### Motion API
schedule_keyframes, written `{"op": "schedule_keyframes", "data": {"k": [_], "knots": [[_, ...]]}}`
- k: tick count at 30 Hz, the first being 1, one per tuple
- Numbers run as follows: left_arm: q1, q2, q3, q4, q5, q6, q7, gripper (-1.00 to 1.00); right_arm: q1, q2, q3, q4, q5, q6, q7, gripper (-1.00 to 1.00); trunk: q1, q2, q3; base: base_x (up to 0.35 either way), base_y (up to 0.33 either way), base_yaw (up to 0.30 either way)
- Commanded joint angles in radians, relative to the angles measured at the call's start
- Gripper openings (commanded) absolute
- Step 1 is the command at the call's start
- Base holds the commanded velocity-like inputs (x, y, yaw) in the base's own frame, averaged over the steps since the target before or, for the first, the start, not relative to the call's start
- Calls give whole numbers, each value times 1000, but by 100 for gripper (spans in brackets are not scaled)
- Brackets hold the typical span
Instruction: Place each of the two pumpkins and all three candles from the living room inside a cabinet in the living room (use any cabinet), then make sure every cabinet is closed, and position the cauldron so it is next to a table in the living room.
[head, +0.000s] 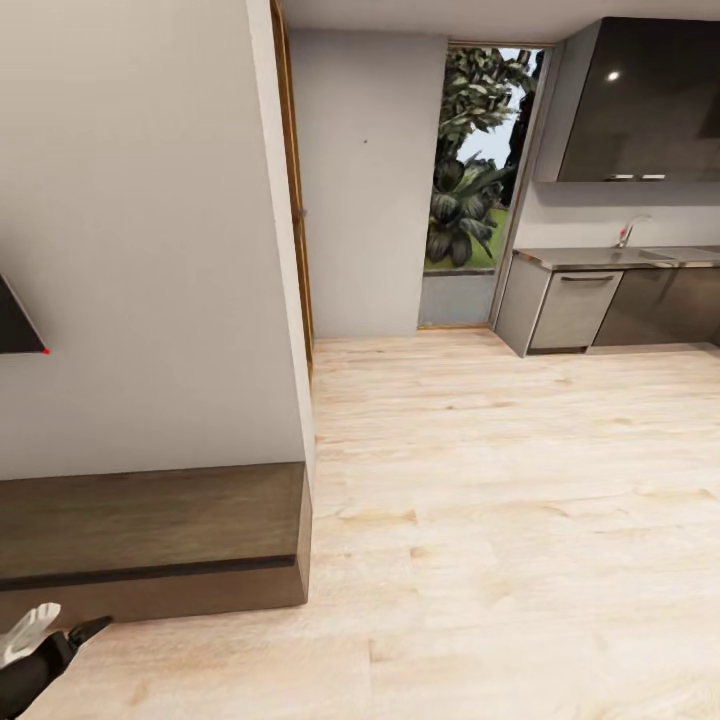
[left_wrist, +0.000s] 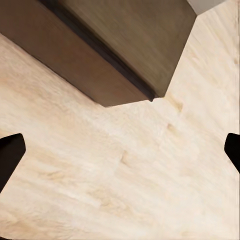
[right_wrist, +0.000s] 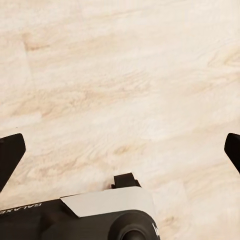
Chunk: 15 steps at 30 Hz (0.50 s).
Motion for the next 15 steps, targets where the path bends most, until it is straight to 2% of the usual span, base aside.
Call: {"op": "schedule_keyframes", "data": {"k": [1,3,5,8,10,12,15], "knots": [[-1,-6,3,-1,6,9,-2,100,3,0,-6,-24,-3,-3,11,100,0,-1,-1,0,0,0],[-1,-15,3,-7,17,13,-2,100,8,2,-7,-103,-7,11,43,100,0,-1,-1,0,0,0],[-1,-19,2,-11,60,16,-2,100,12,7,-6,-218,-9,74,69,100,0,-1,-1,0,0,0],[-1,-18,2,-14,175,44,2,100,14,13,-4,-422,-13,292,89,100,0,-1,-1,0,0,0],[-1,-19,3,-12,230,83,4,100,15,19,-3,-549,-15,424,110,100,0,-1,-1,0,0,0],[-1,-22,4,-4,255,105,5,100,15,26,-5,-646,-19,513,155,100,0,-1,-1,0,0,0],[-1,-26,2,37,264,110,6,100,9,28,-8,-688,-39,553,198,100,0,-1,-1,0,0,0]]}}
